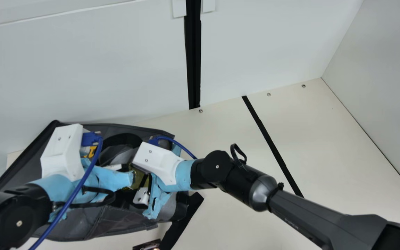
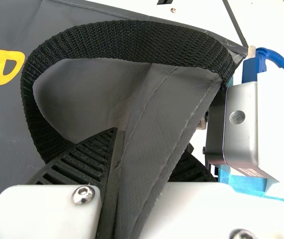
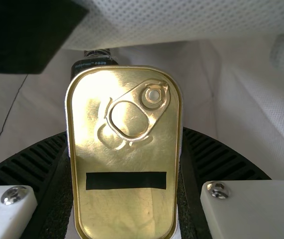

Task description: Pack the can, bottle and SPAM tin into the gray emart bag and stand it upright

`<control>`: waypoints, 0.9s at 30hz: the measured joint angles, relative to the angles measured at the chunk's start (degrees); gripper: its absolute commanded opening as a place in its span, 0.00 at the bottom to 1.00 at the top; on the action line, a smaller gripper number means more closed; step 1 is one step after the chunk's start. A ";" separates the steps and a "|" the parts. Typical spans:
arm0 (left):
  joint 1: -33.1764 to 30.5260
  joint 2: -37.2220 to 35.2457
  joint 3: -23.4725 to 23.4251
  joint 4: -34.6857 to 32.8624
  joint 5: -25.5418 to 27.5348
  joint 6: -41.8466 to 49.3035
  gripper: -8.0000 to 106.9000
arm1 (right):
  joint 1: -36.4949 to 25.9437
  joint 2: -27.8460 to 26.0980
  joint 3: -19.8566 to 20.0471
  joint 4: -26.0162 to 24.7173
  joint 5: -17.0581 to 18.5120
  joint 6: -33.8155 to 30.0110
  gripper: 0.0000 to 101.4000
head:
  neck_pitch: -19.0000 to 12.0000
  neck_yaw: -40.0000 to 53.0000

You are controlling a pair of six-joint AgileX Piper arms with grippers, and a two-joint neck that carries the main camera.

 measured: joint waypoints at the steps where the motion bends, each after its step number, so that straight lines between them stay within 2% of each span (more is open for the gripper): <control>1: 0.00 0.00 0.00 0.00 0.00 0.00 0.00 | 0.00 -0.05 0.00 0.00 -0.06 0.16 0.53 | 0.00 0.00; 13: 0.00 0.00 0.00 0.00 0.00 0.00 0.00 | -0.24 -1.66 1.15 0.12 -0.17 0.37 0.92 | 0.00 0.00; 27: 0.00 0.00 0.00 0.00 0.10 0.00 0.00 | -1.47 -6.32 5.10 -0.49 0.66 0.82 0.94 | 0.00 0.00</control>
